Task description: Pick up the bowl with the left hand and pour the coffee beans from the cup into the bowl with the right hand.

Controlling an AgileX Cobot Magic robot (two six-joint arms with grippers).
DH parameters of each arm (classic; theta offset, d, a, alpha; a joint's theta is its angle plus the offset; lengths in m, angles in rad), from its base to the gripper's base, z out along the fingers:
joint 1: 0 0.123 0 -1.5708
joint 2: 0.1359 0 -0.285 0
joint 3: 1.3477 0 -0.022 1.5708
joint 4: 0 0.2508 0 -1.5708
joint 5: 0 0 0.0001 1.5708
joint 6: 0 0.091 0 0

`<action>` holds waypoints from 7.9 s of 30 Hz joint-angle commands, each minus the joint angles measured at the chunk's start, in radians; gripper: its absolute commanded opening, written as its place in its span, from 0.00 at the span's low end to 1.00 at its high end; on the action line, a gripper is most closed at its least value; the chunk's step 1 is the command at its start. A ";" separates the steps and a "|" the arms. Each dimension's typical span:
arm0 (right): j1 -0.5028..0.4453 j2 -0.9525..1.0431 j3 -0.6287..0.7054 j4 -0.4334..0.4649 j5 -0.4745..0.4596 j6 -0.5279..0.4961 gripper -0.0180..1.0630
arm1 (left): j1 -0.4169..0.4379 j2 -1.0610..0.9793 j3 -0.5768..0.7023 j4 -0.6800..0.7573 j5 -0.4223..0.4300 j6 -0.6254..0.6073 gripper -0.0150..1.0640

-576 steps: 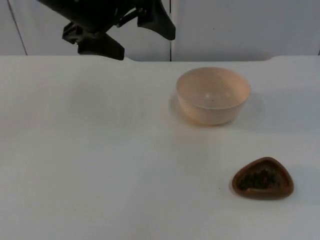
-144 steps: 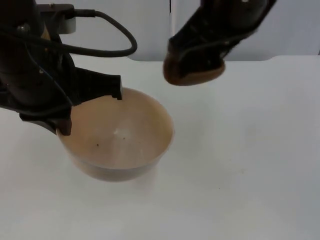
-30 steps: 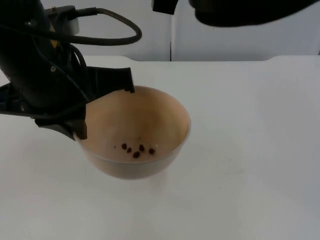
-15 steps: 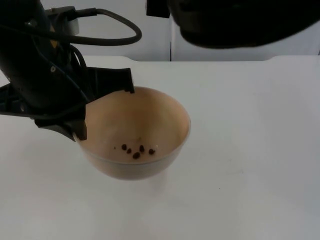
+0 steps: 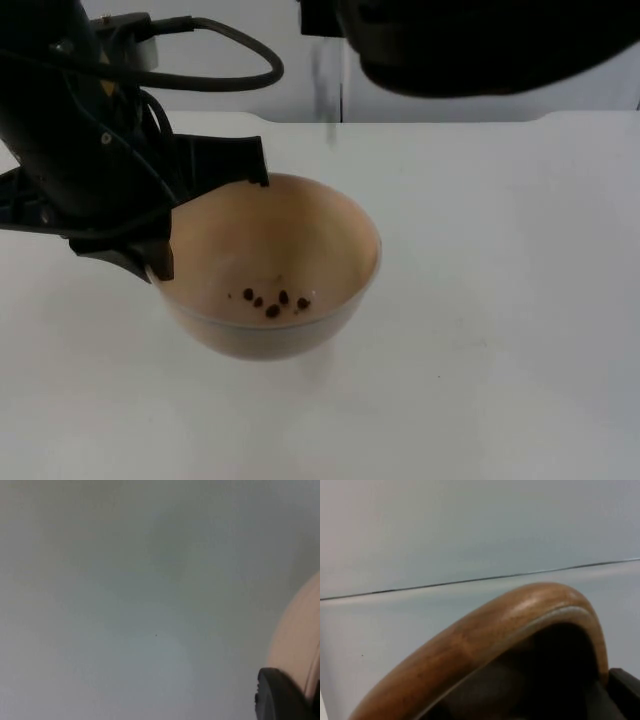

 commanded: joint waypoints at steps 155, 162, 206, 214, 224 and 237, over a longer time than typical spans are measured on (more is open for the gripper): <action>-0.728 0.161 0.348 1.107 -0.472 0.125 0.02 | -0.005 0.318 0.003 0.122 -0.348 0.039 0.01; -0.728 0.195 0.348 1.056 -0.476 0.164 0.02 | -0.005 0.318 0.003 0.134 -0.348 0.039 0.01; -0.728 -0.058 0.344 1.134 -0.328 0.047 0.64 | -0.005 0.178 0.003 0.128 -0.357 0.069 0.67; -0.728 -0.247 0.344 1.276 -0.304 -0.047 0.64 | -0.005 0.043 0.003 0.128 -0.341 0.083 0.67; -0.728 -0.479 0.344 1.372 -0.298 -0.103 0.64 | -0.005 -0.115 0.003 0.128 -0.297 0.113 0.67; -0.726 -0.761 0.346 1.502 -0.298 -0.211 0.64 | -0.005 -0.304 0.003 0.118 -0.206 0.187 0.67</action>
